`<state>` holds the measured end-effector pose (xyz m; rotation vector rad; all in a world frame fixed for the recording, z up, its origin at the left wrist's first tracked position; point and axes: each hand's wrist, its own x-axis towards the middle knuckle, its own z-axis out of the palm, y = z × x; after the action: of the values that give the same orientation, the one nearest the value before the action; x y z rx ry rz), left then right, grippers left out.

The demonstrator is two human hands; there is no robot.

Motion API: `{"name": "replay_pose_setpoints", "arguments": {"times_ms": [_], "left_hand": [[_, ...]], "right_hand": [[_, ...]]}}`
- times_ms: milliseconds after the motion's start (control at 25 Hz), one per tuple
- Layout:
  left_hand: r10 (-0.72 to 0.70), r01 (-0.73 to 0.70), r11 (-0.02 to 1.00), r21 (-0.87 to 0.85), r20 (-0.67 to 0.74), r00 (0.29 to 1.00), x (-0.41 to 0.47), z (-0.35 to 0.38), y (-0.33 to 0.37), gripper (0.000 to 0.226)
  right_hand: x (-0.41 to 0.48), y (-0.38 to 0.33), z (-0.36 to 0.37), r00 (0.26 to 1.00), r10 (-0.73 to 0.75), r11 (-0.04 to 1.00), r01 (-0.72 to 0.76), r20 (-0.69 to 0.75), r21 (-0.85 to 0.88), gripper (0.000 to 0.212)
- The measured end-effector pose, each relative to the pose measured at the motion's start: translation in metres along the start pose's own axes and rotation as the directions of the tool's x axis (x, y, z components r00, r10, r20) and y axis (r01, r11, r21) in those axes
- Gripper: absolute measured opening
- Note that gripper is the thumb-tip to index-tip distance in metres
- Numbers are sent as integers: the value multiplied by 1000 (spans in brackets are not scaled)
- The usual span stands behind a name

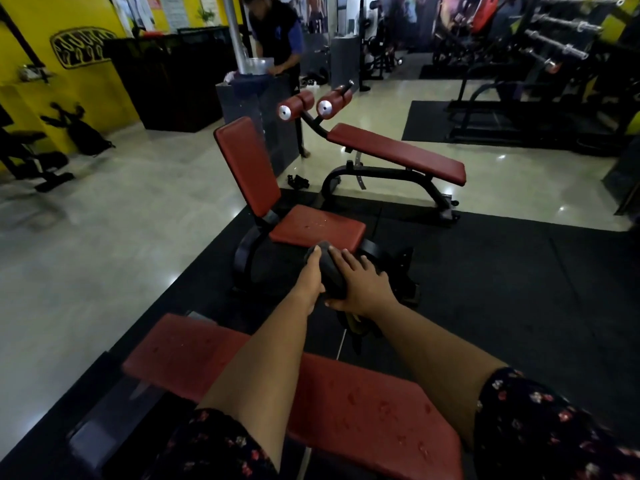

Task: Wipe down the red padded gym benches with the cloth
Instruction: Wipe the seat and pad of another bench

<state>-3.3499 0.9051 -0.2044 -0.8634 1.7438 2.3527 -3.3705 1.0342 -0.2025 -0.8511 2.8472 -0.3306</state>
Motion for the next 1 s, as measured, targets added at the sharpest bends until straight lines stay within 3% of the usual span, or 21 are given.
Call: {"name": "replay_pose_setpoints", "arguments": {"times_ms": [160,320,560,680,760,800,920,1000], "left_hand": [[-46,45,999,29,46,998,27,22,4,80],[-26,18,997,77,106,994,36,44,1,60],[34,-146,901,408,269,962,43,54,-16,58],[-3,-254,731,633,375,927,45,43,-44,76],[-46,-326,608,724,442,896,46,35,-70,69],[-40,-386,482,786,460,887,49,30,-85,62],[75,-525,-39,850,527,847,59,9,-139,52],[64,-555,-190,810,575,816,69,-1,-175,50]], "right_hand": [[15,20,-2,995,91,995,-92,-31,-31,114],[18,41,2,983,184,983,-183,-20,31,107],[-9,62,10,954,274,962,-274,-125,19,96],[-43,72,34,938,326,945,-320,-114,69,97],[-67,81,62,913,400,915,-394,-75,89,97],[-81,86,79,891,452,888,-444,-52,119,98],[-128,99,139,794,608,772,-594,7,227,99],[-157,108,180,712,697,675,-692,87,257,96]]}}
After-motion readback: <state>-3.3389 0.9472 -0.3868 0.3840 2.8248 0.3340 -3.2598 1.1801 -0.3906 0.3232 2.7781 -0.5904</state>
